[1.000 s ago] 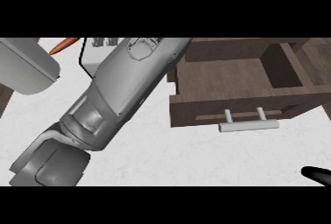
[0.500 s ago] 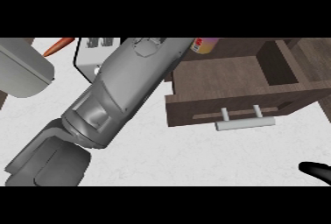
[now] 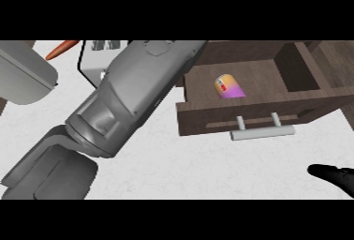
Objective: Pick up the can, place it into the drawer and close the drawer
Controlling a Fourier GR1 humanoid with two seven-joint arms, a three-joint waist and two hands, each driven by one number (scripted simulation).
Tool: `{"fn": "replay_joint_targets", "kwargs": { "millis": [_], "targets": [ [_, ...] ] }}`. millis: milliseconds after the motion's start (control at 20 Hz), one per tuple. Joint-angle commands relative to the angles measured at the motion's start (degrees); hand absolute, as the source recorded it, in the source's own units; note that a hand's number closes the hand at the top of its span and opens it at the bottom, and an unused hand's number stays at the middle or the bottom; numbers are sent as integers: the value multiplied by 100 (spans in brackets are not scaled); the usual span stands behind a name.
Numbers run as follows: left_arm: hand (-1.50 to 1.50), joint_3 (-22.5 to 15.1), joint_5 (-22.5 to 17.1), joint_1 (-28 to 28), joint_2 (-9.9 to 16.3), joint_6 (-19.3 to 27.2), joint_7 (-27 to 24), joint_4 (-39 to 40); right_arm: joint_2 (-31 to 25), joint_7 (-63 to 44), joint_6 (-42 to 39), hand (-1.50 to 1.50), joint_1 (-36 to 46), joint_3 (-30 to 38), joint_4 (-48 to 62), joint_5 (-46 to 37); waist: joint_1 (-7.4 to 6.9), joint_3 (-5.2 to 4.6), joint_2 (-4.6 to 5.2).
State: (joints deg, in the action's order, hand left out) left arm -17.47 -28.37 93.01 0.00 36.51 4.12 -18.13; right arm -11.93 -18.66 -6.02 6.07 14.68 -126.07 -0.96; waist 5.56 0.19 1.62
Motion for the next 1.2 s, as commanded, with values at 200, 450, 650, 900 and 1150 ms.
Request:
{"fn": "replay_joint_targets", "kwargs": {
  "millis": [200, 450, 650, 900, 1150],
  "targets": [
    [-150, 187, -484, -135, 0, -6, -350, 41, -557, 466, -272, -150, 353, -417, 208, -982, -23, -6, 16],
    [-150, 179, -684, 68, 0, 55, -350, -24, -694, 895, -111, -150, 558, -1013, 862, -2196, -149, -4, 10],
    [-150, 11, -659, -24, 0, 137, -577, 12, -659, 992, 167, -150, 1002, -1565, 1401, -3089, -230, -7, -7],
    [-150, 85, -548, 304, 0, -13, -398, 216, -632, 1460, 544, -150, 1448, -1815, 2776, -3808, -468, -7, -29],
    [-150, 139, -524, 46, 66, -233, -540, 253, -430, 1337, 961, -150, 2021, -2266, 3724, -4765, -543, -14, -54]
  ]
}}
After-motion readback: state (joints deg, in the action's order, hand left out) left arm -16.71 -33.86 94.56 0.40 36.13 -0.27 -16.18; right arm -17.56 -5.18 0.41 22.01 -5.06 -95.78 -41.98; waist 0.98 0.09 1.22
